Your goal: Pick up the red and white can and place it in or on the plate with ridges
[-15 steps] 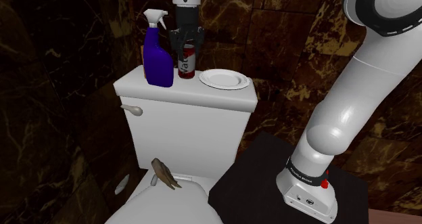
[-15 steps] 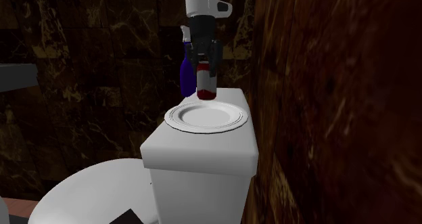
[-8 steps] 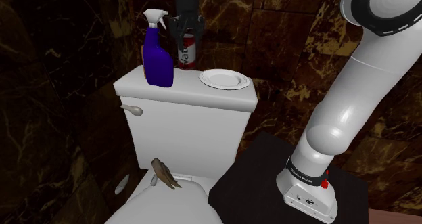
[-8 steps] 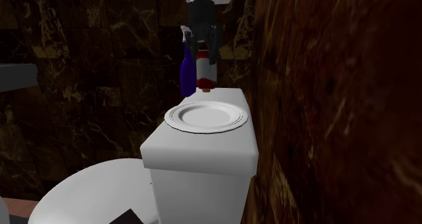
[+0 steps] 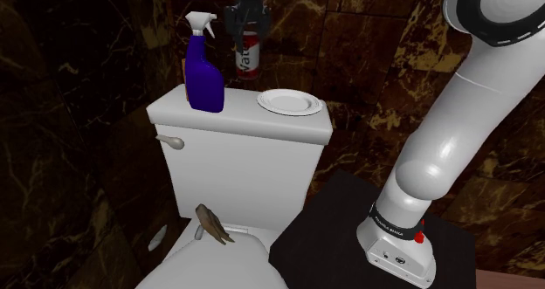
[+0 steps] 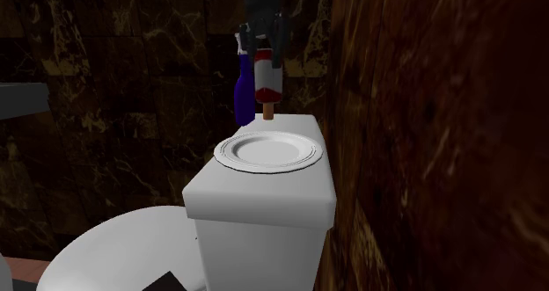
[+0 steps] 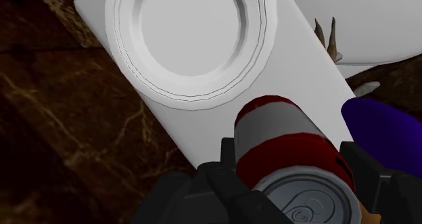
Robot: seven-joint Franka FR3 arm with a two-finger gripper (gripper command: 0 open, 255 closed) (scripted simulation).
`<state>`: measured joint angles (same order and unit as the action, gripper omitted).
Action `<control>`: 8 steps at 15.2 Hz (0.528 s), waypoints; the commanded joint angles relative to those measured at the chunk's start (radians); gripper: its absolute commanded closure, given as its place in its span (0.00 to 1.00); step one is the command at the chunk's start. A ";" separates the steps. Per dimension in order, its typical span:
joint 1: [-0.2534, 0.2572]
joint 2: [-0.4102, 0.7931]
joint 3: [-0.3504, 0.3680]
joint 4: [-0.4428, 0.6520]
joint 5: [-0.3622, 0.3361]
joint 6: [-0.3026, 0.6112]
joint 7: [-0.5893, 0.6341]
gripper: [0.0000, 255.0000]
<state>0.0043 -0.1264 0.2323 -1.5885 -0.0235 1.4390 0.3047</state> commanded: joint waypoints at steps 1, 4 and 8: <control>-0.011 -0.059 -0.018 -0.044 0.010 -0.012 -0.030 1.00; -0.026 -0.160 -0.054 -0.131 0.019 -0.023 -0.083 1.00; -0.041 -0.284 -0.105 -0.225 0.018 -0.050 -0.153 1.00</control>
<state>-0.0324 -0.3790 0.1403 -1.7953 -0.0042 1.4011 0.1705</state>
